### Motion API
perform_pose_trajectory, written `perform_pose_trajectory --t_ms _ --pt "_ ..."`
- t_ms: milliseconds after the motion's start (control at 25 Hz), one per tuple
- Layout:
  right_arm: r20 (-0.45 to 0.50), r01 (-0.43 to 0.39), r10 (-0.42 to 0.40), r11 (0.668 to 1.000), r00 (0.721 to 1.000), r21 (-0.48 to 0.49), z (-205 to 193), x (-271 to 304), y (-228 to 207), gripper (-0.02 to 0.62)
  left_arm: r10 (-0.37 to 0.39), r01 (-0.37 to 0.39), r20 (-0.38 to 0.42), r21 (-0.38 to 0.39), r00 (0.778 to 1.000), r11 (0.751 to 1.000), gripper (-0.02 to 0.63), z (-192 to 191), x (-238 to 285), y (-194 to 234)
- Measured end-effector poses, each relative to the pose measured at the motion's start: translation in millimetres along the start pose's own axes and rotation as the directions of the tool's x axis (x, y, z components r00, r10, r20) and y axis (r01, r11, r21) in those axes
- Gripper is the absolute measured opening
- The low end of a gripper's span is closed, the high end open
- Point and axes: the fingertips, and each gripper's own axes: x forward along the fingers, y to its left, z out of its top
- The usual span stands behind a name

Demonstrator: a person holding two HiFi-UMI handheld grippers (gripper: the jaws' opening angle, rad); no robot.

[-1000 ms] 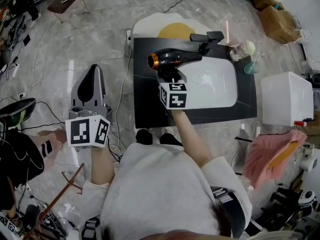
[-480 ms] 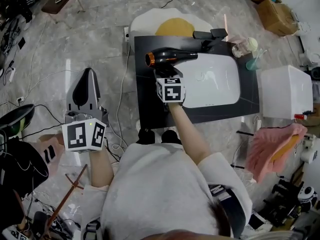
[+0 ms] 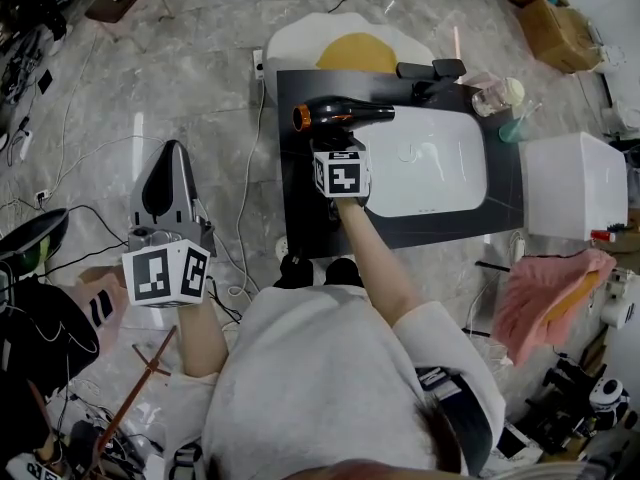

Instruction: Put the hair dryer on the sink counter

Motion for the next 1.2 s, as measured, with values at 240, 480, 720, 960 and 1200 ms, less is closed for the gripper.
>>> perform_pose_trajectory --t_ms 240,480,720,960,1200 --pt "-0.033 0.006 -0.006 1.0 0.999 0.012 -5.8 9.5 2.2 0.25 0.009 -0.009 -0.007 -0.011 1.0 1.0 0.009 -5.2 0.1 9.5" --pt "-0.064 0.011 -0.01 1.0 0.998 0.013 -9.7 19.2 2.5 0.252 0.011 -0.011 -0.013 -0.012 1.0 1.0 0.009 -8.2 3.0 15.2" --pt "-0.103 0.025 -0.024 1.0 0.994 0.008 -16.1 23.0 1.7 0.253 0.012 -0.013 -0.018 -0.013 1.0 1.0 0.009 -10.0 3.0 19.3" --pt "-0.131 0.045 -0.045 0.999 0.99 0.001 -17.9 21.7 0.0 0.255 0.001 -0.002 -0.024 -0.018 1.0 1.0 0.009 -12.9 4.6 19.9" --pt "-0.144 0.023 -0.025 1.0 0.989 -0.011 -24.6 31.3 4.1 0.264 -0.015 0.014 -0.023 -0.027 1.0 1.0 0.009 -16.5 7.1 17.3"
